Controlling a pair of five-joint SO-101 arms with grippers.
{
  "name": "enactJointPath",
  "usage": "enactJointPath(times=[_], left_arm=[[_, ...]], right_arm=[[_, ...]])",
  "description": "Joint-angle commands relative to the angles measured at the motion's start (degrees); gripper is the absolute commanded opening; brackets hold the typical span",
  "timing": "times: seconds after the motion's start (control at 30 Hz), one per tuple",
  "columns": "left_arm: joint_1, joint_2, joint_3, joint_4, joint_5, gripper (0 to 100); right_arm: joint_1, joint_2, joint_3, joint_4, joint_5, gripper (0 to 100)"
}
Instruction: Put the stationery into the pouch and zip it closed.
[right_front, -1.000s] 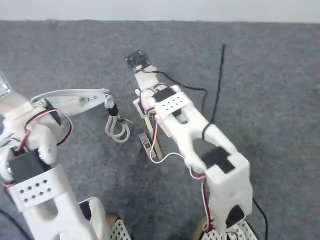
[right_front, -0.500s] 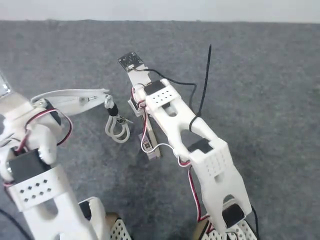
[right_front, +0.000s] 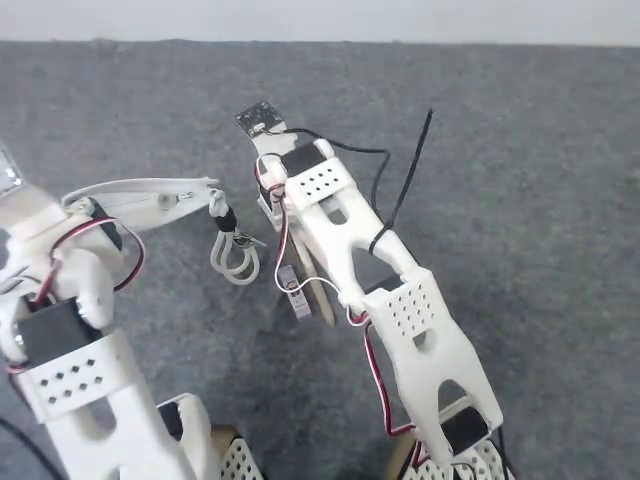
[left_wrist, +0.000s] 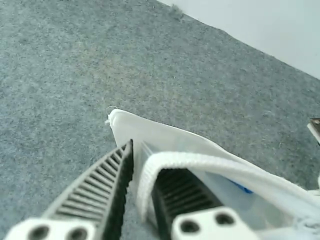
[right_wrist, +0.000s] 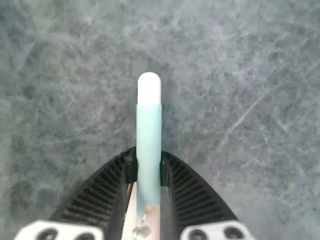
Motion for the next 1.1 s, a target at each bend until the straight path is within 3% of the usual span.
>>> enactJointPath(times=[0.0,0.2,0.53,0.7,0.9,1.07], left_arm=[[-0.35,-0.88,-0.75,-2.02,1.14,1],[-0.35,-0.88,-0.75,-2.02,1.14,1],[-0.18,-0.88,-0.75,-2.02,1.05,1],[-0.09,-0.88,-0.75,-1.93,0.97,1],[-0.09,-0.88,-0.75,-2.02,0.97,1],[0.00,-0.97,-0.75,-2.02,0.97,1]], right_arm=[[0.75,-1.71,-10.46,7.96,0.53,0.6],[0.57,-1.27,-25.76,20.97,0.62,0.6],[0.84,-4.18,-26.55,21.14,0.62,0.6],[1.45,-14.37,-14.15,21.14,0.88,0.6],[-2.24,-33.63,7.65,20.70,0.88,0.6],[-5.05,-44.70,17.23,19.91,0.62,0.6]])
